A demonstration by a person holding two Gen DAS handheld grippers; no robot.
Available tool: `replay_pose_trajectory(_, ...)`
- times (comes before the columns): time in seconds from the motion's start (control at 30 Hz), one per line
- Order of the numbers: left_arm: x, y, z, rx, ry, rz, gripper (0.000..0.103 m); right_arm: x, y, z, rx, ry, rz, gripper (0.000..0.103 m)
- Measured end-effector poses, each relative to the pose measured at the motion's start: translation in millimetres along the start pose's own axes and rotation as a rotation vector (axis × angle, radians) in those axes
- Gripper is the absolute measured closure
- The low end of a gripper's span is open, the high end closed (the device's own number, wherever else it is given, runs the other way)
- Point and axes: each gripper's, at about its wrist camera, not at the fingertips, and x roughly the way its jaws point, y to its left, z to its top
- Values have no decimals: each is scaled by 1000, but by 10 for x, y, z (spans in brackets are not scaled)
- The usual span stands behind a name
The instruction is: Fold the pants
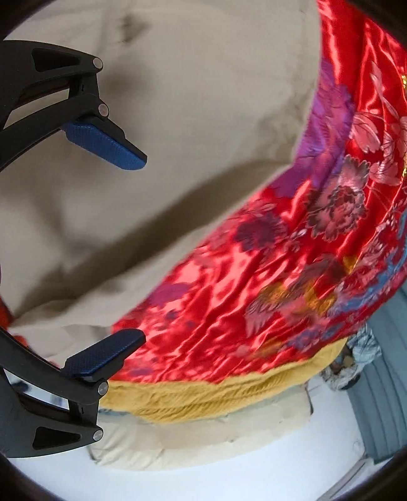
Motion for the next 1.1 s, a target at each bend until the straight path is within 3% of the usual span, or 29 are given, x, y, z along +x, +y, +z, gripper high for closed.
replay_pose_trajectory(0.1,99,12,160,-33,-1,12,4,15,51,-108,6,30,35,84)
replay_pose_trajectory(0.17,154,15,227,-46,13,21,15,-13,136,-213,18,17,43,37)
replay_pose_trajectory(0.2,171,33,267,-47,26,26,26,-42,176,-282,88,7,95,30)
replay_pose_trajectory(0.3,246,8,265,-24,55,41,38,-39,285,-492,345,18,385,29)
replay_pose_trajectory(0.37,263,-3,244,1,52,66,46,23,472,-627,443,33,466,29)
replay_pose_trajectory(0.43,287,4,225,19,61,86,59,91,691,-660,392,52,419,29)
replay_pose_trajectory(0.6,284,-11,218,37,51,86,77,204,921,-519,91,4,69,30)
replay_pose_trajectory(0.7,279,-39,213,44,39,83,88,539,984,-539,-73,88,17,46)
replay_pose_trajectory(0.73,263,-44,202,49,30,88,98,655,955,-553,-94,120,1,61)
replay_pose_trajectory(0.77,249,-54,194,48,21,92,100,769,884,-588,-94,157,-17,88)
replay_pose_trajectory(0.8,189,-57,164,43,2,86,102,783,816,-590,-72,165,-26,99)
replay_pose_trajectory(0.97,-279,-154,-84,121,-82,12,102,240,440,-291,30,57,-29,99)
replay_pose_trajectory(1.1,-511,-255,18,114,-131,-44,102,15,-5,259,-25,5,-75,99)
